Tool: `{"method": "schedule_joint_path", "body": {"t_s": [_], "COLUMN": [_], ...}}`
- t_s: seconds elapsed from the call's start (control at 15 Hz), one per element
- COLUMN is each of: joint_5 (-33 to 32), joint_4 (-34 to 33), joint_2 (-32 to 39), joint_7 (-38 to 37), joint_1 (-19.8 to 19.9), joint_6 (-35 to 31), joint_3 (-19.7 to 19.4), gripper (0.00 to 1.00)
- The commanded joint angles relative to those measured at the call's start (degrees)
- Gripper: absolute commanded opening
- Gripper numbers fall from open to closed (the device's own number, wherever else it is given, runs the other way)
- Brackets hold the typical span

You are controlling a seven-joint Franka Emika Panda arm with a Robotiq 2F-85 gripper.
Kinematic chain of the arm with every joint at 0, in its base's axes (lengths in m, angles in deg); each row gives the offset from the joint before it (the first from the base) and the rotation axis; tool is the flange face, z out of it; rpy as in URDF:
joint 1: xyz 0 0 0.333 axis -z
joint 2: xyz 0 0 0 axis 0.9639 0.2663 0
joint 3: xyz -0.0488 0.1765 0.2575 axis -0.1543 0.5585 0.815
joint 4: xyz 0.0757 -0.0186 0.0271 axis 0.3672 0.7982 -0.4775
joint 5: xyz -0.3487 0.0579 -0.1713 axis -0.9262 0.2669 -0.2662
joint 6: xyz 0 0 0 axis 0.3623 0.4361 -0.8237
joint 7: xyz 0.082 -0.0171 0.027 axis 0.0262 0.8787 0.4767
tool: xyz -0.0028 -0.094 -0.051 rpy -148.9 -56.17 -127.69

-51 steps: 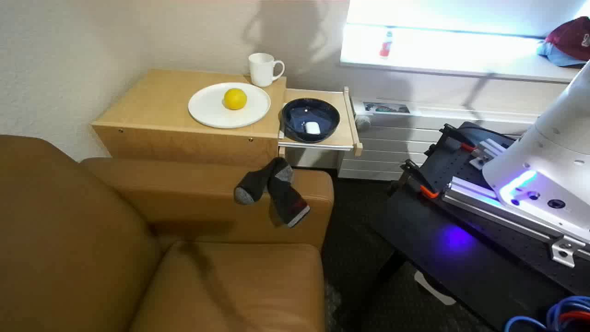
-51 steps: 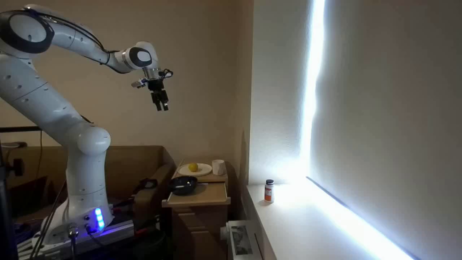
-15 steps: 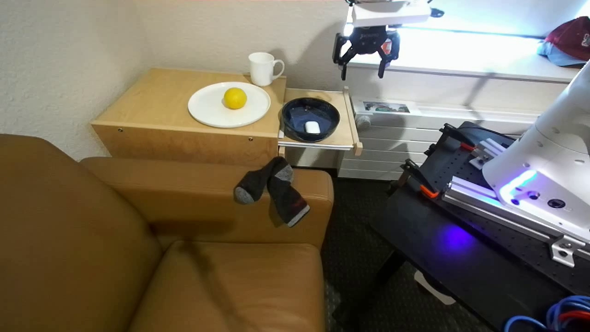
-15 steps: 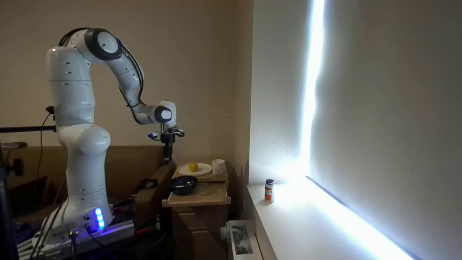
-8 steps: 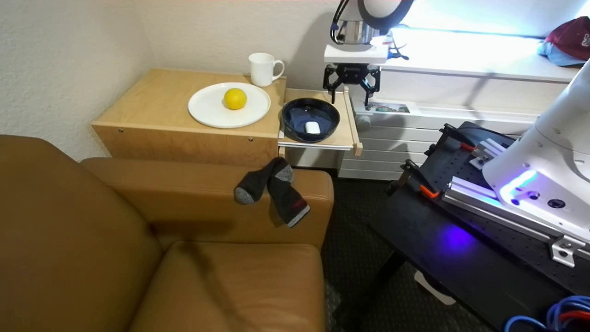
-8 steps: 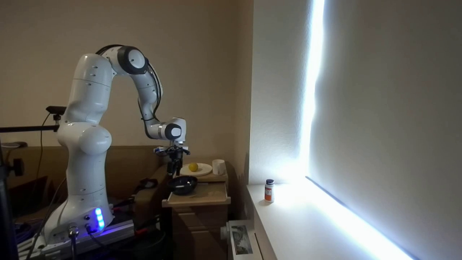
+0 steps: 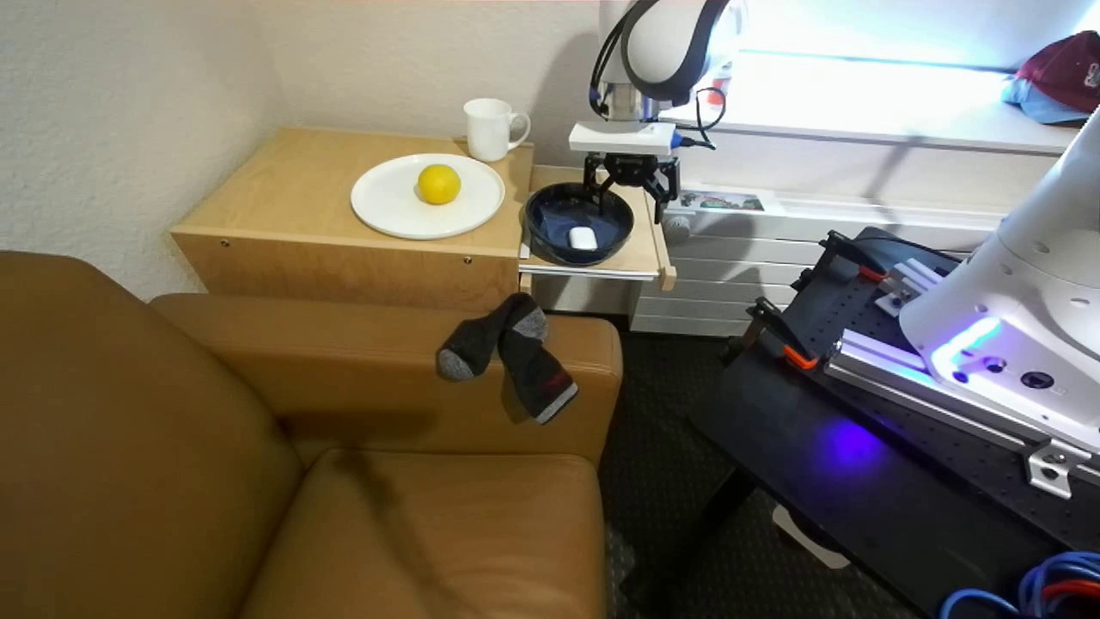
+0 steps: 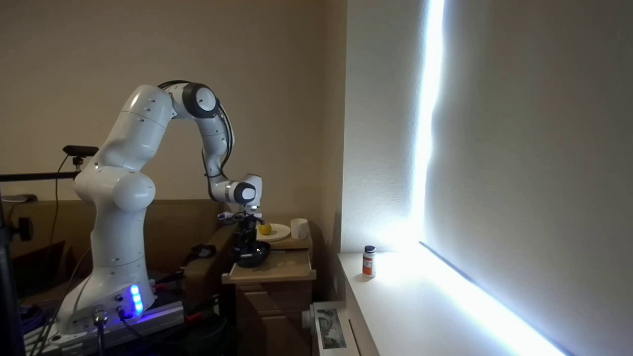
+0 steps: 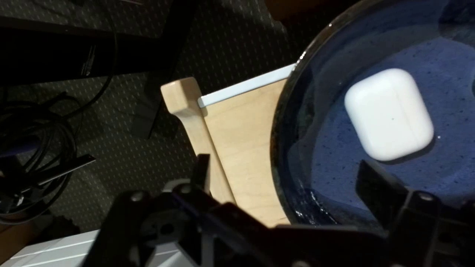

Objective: Move the bowl to the windowsill, push the nightstand shelf backwards

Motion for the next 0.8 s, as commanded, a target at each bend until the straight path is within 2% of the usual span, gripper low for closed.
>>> {"method": "schedule_joint_path", "body": {"t_s": [0.0,0.47,0.73], "joint_5": [1.43,1.28,0.71], "joint_4": [-0.17,-2.05,-3.90], "joint_2": [-0.03,4.71,8.52], "joint_7": [1.02,-2.83,-7.06], "joint_1": [-1.73,-5.32,-7.66], "joint_6": [0.14,-3.68,-3.03], "joint_3": [-1.59,-3.92,-6.72], "gripper": [1.00,1.00,1.00]}}
